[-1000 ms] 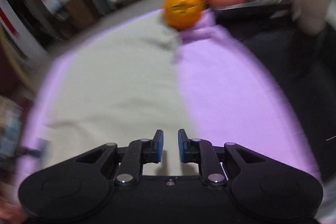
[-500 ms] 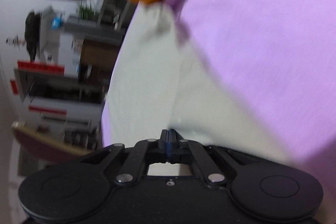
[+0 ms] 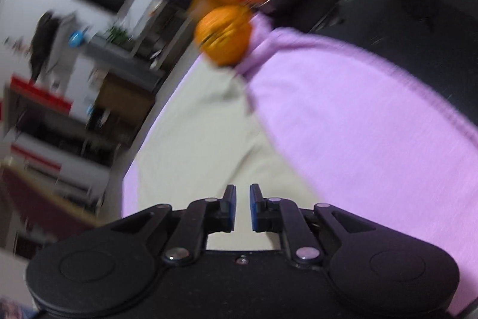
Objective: Fold clothes
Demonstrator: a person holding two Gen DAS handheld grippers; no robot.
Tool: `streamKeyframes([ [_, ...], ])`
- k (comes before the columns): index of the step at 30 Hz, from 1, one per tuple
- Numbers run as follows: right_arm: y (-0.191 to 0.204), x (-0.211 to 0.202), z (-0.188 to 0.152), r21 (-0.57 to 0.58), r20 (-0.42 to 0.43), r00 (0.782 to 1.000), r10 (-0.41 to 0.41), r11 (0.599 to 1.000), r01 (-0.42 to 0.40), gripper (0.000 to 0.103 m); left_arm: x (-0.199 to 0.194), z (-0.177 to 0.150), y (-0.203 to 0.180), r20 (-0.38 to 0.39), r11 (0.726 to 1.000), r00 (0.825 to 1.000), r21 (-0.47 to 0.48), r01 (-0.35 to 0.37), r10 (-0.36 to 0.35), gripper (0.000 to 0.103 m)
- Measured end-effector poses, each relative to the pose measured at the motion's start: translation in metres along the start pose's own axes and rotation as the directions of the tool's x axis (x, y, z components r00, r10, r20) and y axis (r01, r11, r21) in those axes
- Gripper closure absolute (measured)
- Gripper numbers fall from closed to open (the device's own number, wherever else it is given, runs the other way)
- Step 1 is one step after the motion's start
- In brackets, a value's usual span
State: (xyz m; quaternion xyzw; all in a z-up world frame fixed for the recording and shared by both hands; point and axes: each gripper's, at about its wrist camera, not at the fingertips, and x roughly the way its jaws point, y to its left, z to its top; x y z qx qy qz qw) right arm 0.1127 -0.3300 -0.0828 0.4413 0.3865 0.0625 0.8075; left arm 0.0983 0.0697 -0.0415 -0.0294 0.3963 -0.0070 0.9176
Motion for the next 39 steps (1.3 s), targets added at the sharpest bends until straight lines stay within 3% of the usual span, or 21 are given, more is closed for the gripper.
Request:
streamKeyframes([
  [2,0.000,0.013,-0.014,0.015,-0.060,0.998,0.019,1.000,-0.018,0.091,0.011,-0.002,-0.009,-0.036,0.999,0.999,0.029,0.029,-0.028,0.090],
  [5,-0.012,0.031,-0.025,0.059,-0.114,0.993,0.017,0.998,-0.010,0.081,0.029,-0.009,-0.011,-0.094,0.998,0.995,0.048,-0.032,0.037,0.082],
  [7,-0.028,0.033,-0.025,0.121,-0.118,0.993,0.017,0.993,-0.002,0.096,0.035,-0.011,-0.004,-0.114,0.998,0.992,0.034,-0.055,0.059,0.079],
  [10,-0.055,0.010,-0.019,0.230,-0.052,0.999,-0.005,0.973,0.017,0.103,0.029,-0.013,0.003,-0.120,0.998,0.991,0.025,-0.059,0.061,0.079],
  [12,-0.064,-0.012,-0.015,0.242,0.035,0.993,-0.109,0.965,0.097,0.103,0.025,-0.013,0.006,-0.117,0.995,0.988,0.020,-0.094,0.096,0.082],
  [14,-0.067,-0.031,-0.013,0.238,0.106,0.963,-0.247,0.947,0.216,0.103,0.017,-0.012,0.015,-0.114,0.993,0.986,-0.006,-0.122,0.120,0.088],
  [15,-0.067,-0.039,-0.012,0.237,0.129,0.952,-0.277,0.941,0.241,0.099,0.012,-0.011,0.019,-0.106,0.993,0.987,-0.015,-0.121,0.118,0.088],
  [16,-0.066,-0.045,-0.012,0.226,0.143,0.948,-0.284,0.942,0.248,0.095,0.007,-0.012,0.020,-0.093,0.993,0.989,-0.014,-0.115,0.114,0.088],
  [19,-0.052,-0.050,-0.017,0.147,0.139,0.968,-0.208,0.971,0.188,0.094,-0.006,-0.015,0.017,-0.068,0.996,0.994,-0.013,-0.085,0.084,0.088],
  [22,-0.029,-0.044,-0.029,0.042,0.078,0.987,-0.141,0.990,0.138,0.089,-0.009,-0.021,0.006,-0.080,0.999,0.996,0.007,-0.033,0.033,0.087],
  [23,-0.022,-0.042,-0.034,0.005,0.061,0.986,-0.155,0.988,0.155,0.089,-0.008,-0.024,0.001,-0.088,1.000,0.996,0.021,-0.015,0.016,0.087],
  [25,-0.008,-0.040,-0.043,-0.079,0.067,0.968,-0.240,0.966,0.245,0.088,-0.006,-0.030,-0.009,-0.110,0.998,0.994,0.052,0.022,-0.016,0.087],
  [27,-0.001,-0.040,-0.048,-0.148,0.105,0.931,-0.351,0.920,0.363,0.082,-0.004,-0.035,-0.018,-0.134,0.994,0.990,0.084,0.063,-0.051,0.087],
  [29,-0.003,-0.041,-0.047,-0.175,0.113,0.904,-0.413,0.887,0.428,0.082,-0.003,-0.042,-0.026,-0.162,0.987,0.983,0.121,0.104,-0.084,0.087],
  [33,-0.009,-0.037,-0.051,-0.238,0.072,0.904,-0.422,0.873,0.426,0.076,0.002,-0.049,-0.038,-0.200,0.976,0.977,0.186,0.115,-0.077,0.087],
  [38,0.000,-0.025,-0.054,-0.352,0.114,0.897,-0.428,0.827,0.439,0.076,0.005,-0.053,-0.041,-0.213,0.971,0.975,0.213,0.107,-0.061,0.086],
  [39,0.002,-0.023,-0.055,-0.369,0.120,0.899,-0.422,0.822,0.435,0.081,0.005,-0.053,-0.041,-0.213,0.971,0.975,0.214,0.108,-0.062,0.086],
])
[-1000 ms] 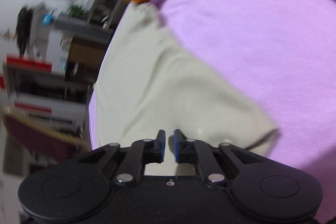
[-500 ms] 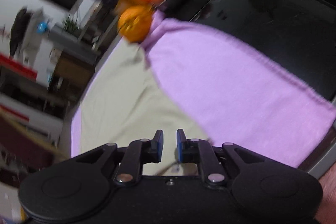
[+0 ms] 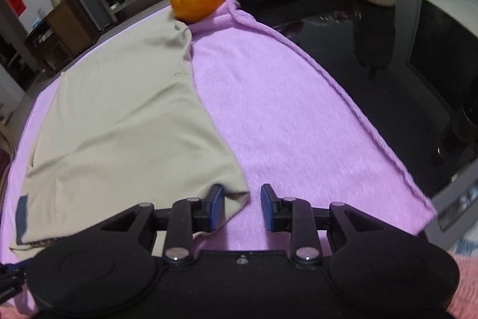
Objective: Fold clothes
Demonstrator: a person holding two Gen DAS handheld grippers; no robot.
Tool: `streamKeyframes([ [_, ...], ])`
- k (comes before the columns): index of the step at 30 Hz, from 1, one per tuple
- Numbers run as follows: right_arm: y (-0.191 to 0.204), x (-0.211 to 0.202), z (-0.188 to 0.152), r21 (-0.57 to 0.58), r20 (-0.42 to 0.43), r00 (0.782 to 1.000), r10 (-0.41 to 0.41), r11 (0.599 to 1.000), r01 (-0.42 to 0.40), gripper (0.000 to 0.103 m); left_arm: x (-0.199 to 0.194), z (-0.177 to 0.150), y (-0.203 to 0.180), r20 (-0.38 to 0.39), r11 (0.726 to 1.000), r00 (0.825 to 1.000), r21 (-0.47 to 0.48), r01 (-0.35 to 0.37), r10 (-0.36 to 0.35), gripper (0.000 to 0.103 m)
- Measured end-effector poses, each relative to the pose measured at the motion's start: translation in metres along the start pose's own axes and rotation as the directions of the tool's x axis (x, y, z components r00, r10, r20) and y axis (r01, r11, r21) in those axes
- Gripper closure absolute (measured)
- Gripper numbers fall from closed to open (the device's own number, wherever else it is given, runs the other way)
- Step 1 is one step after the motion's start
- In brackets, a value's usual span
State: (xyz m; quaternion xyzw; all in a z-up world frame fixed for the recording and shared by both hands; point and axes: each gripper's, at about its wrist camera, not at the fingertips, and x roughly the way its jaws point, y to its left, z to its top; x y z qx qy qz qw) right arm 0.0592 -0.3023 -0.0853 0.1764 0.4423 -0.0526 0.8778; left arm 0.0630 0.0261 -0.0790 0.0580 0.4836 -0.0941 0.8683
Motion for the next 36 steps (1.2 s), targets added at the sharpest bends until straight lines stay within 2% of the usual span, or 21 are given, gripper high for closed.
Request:
streamKeyframes([
  [1,0.001,0.000,-0.001,-0.006,0.001,1.000,0.018,1.000,-0.018,0.100,0.000,0.000,0.000,0.000,1.000,1.000,0.001,0.001,-0.001,0.086],
  [2,0.002,-0.002,-0.001,-0.004,0.007,1.000,0.028,1.000,-0.028,0.100,0.000,-0.001,0.001,-0.001,1.000,1.000,0.003,0.000,0.000,0.086],
  [5,0.008,-0.009,-0.001,-0.062,0.067,0.996,-0.055,0.996,0.060,0.101,-0.001,-0.002,-0.002,-0.003,1.000,1.000,0.023,-0.010,0.010,0.086],
  [9,0.020,-0.002,-0.002,-0.150,0.072,0.990,-0.123,0.980,0.133,0.100,-0.001,-0.002,-0.008,0.002,0.997,0.999,0.068,-0.033,0.033,0.086],
  [11,0.021,-0.001,-0.002,-0.148,0.043,0.989,-0.144,0.978,0.149,0.094,-0.004,-0.002,-0.005,-0.012,0.997,1.000,0.069,-0.024,0.025,0.085],
  [13,0.014,-0.009,0.001,-0.088,0.028,0.989,-0.144,0.985,0.146,0.072,-0.013,0.000,0.006,-0.003,0.999,1.000,0.036,0.000,0.000,0.084],
  [15,0.003,-0.024,0.005,-0.004,0.063,0.992,-0.112,0.994,0.113,0.071,-0.026,0.005,0.022,0.044,0.999,0.998,-0.025,0.041,-0.040,0.084],
  [18,-0.005,-0.044,0.012,0.067,0.158,0.987,-0.029,0.998,0.019,0.071,-0.040,0.014,0.045,0.130,0.986,0.989,-0.142,0.086,-0.067,0.084],
  [20,-0.006,-0.040,0.016,0.120,0.166,0.981,0.100,0.985,-0.121,0.071,-0.034,0.022,0.052,0.138,0.976,0.989,-0.202,0.077,-0.050,0.087],
  [21,-0.006,-0.036,0.018,0.149,0.168,0.971,0.170,0.969,-0.195,0.072,-0.028,0.026,0.051,0.129,0.974,0.991,-0.215,0.068,-0.040,0.090],
  [24,0.003,-0.009,0.018,0.235,0.112,0.929,0.353,0.899,-0.370,0.083,-0.011,0.035,0.037,0.124,0.982,0.992,-0.191,0.007,0.017,0.091],
  [25,0.007,0.001,0.017,0.264,0.082,0.911,0.405,0.872,-0.412,0.083,-0.005,0.036,0.033,0.120,0.984,0.992,-0.180,-0.007,0.030,0.091],
  [27,0.013,0.025,0.012,0.334,0.014,0.879,0.477,0.826,-0.454,0.083,0.008,0.036,0.027,0.091,0.987,0.995,-0.159,-0.030,0.045,0.091],
  [28,0.012,0.035,0.009,0.370,-0.017,0.875,0.483,0.816,-0.444,0.083,0.015,0.034,0.025,0.067,0.988,0.995,-0.141,-0.064,0.074,0.086],
  [29,0.008,0.042,0.005,0.404,-0.032,0.881,0.472,0.812,-0.420,0.083,0.016,0.031,0.024,0.075,0.988,0.992,-0.124,-0.090,0.100,0.083],
  [30,0.002,0.047,0.001,0.437,-0.034,0.890,0.454,0.808,-0.396,0.101,0.015,0.029,0.026,0.075,0.988,0.992,-0.125,-0.091,0.101,0.083],
  [32,-0.018,0.049,-0.005,0.518,0.003,0.897,0.443,0.766,-0.380,0.103,0.011,0.026,0.033,0.072,0.986,0.993,-0.148,-0.080,0.092,0.084],
  [34,-0.040,0.038,-0.008,0.564,0.067,0.921,0.383,0.747,-0.351,0.103,0.007,0.021,0.047,0.062,0.975,0.995,-0.211,-0.064,0.079,0.090],
  [36,-0.060,0.025,-0.012,0.604,0.115,0.953,0.282,0.741,-0.292,0.103,0.002,0.017,0.059,0.058,0.961,0.996,-0.272,-0.052,0.070,0.090],
])
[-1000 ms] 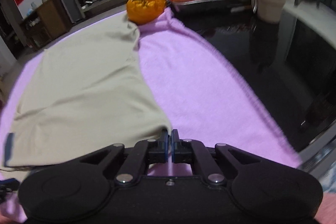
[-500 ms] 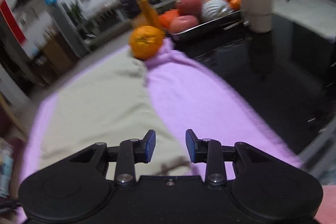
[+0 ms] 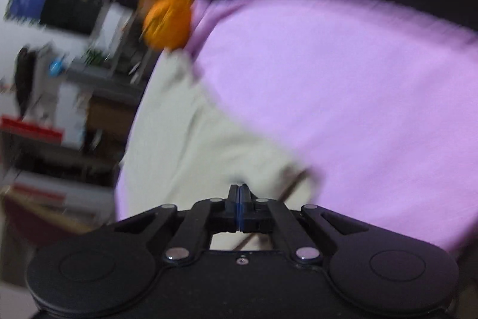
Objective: Fold clothes
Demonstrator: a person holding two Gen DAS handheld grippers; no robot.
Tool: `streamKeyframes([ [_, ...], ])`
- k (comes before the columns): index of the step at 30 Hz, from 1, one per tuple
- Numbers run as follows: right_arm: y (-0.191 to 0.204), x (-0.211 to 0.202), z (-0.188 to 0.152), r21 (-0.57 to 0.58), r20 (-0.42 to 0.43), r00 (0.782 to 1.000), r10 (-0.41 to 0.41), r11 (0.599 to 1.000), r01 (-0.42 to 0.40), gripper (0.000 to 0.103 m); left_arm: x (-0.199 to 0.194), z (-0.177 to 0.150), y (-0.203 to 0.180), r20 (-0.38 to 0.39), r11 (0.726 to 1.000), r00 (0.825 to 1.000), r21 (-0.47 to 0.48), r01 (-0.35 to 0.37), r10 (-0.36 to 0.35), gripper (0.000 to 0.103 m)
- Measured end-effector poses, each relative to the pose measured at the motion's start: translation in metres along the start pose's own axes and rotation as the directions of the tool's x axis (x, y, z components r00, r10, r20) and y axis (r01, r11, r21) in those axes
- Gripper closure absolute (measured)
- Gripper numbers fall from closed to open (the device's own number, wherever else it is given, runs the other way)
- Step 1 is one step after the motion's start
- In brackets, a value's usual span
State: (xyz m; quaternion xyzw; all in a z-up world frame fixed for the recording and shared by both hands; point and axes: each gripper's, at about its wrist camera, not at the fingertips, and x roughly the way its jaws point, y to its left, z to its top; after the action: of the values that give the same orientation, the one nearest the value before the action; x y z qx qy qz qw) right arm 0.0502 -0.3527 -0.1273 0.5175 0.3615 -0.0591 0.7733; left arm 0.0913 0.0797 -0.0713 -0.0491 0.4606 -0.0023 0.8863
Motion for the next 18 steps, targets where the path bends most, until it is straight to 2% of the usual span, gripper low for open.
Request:
streamKeyframes([
  [2,-0.009,-0.016,0.005,0.020,0.078,0.995,-0.055,0.998,0.054,0.103,-0.008,-0.001,0.006,0.016,0.996,0.995,-0.013,-0.094,0.094,0.090],
  [4,-0.005,-0.027,0.003,-0.020,0.096,0.992,-0.079,0.996,0.082,0.099,-0.019,-0.003,0.009,0.047,0.985,0.984,-0.001,-0.172,0.171,0.093],
  [6,0.002,-0.035,0.000,-0.075,0.097,0.992,-0.078,0.994,0.085,0.098,-0.034,-0.006,0.006,0.085,0.993,0.990,0.027,-0.118,0.115,0.091],
  [8,0.022,-0.037,-0.009,-0.196,0.035,0.999,-0.007,0.981,0.014,0.096,-0.042,-0.014,-0.007,0.088,0.998,0.996,0.066,-0.022,0.016,0.090],
  [9,0.036,-0.036,-0.018,-0.279,0.006,1.000,0.009,0.960,-0.007,0.096,-0.044,-0.020,-0.016,0.081,0.996,0.996,0.091,0.018,-0.025,0.090],
  [11,0.064,-0.032,-0.042,-0.456,-0.049,0.999,0.017,0.889,-0.038,0.095,-0.043,-0.031,-0.036,0.061,0.986,0.995,0.152,0.072,-0.082,0.089],
  [13,0.086,-0.026,-0.070,-0.599,-0.107,0.994,-0.002,0.798,-0.063,0.095,-0.037,-0.041,-0.057,0.045,0.970,0.996,0.232,0.070,-0.082,0.088],
  [16,0.105,-0.013,-0.103,-0.730,-0.138,0.988,-0.062,0.680,-0.059,0.095,-0.026,-0.047,-0.074,0.022,0.956,0.997,0.284,0.070,-0.079,0.088],
  [18,0.110,-0.005,-0.117,-0.782,-0.139,0.983,-0.122,0.623,-0.034,0.094,-0.020,-0.049,-0.077,-0.003,0.953,0.998,0.296,0.067,-0.070,0.087],
])
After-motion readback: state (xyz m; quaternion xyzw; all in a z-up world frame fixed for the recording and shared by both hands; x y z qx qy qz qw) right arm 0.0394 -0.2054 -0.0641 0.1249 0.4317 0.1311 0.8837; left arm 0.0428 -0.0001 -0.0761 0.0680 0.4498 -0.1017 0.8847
